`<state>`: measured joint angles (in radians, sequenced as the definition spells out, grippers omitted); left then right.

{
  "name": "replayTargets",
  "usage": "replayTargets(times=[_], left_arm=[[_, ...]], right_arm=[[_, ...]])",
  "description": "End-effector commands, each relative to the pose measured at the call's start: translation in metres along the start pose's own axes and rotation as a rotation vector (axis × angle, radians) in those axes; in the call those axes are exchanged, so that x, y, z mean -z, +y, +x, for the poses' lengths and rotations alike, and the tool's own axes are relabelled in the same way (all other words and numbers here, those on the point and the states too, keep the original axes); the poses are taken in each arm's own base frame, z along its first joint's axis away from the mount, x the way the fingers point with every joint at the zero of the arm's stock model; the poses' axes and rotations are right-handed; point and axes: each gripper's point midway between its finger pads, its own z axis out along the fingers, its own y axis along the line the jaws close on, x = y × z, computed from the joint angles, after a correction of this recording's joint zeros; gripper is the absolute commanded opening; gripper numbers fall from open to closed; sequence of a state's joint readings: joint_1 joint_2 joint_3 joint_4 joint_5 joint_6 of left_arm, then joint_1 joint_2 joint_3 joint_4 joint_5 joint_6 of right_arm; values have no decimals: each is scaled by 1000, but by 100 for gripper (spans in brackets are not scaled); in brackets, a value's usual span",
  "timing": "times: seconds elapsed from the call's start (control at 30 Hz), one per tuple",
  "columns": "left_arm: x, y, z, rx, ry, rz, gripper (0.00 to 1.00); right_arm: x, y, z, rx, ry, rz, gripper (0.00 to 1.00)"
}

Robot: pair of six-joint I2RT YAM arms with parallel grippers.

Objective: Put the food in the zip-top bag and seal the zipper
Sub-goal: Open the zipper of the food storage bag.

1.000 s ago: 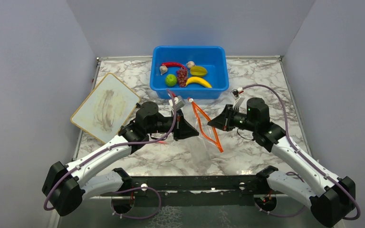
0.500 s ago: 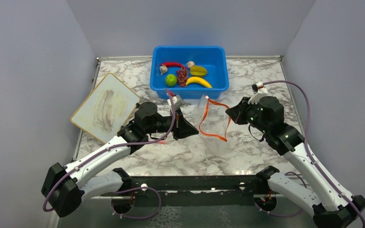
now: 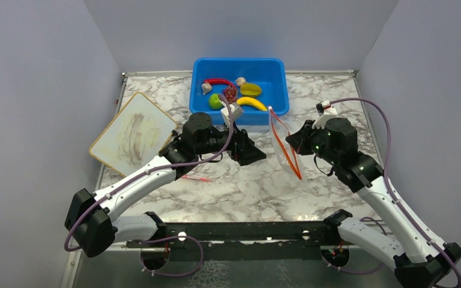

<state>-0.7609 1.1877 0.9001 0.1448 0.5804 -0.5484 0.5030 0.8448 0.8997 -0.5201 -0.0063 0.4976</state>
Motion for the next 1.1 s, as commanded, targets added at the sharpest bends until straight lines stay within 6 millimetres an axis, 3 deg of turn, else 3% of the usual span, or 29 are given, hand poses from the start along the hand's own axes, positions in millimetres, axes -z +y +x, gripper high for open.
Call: replayTargets(times=[0.0,0.23,0.5,0.87,1.07], left_arm=[[-12,18,-11,45,-19,-115,89],[-24,46,-6,160,-19,-234,89],[-26,72,8,213,-27,-333,91],[-30,97,15,201,22,-443,86],[-36,93,9,203,19,-425,89]], right_arm=[[-8,22,3,-78,10,-107,1],[-31,22,34,-187,57,-152,1],[-37,30,44,-254,54,-224,1],[-33,32,34,-212,29,-225,1],[-39,34,34,-141,50,-197,1]])
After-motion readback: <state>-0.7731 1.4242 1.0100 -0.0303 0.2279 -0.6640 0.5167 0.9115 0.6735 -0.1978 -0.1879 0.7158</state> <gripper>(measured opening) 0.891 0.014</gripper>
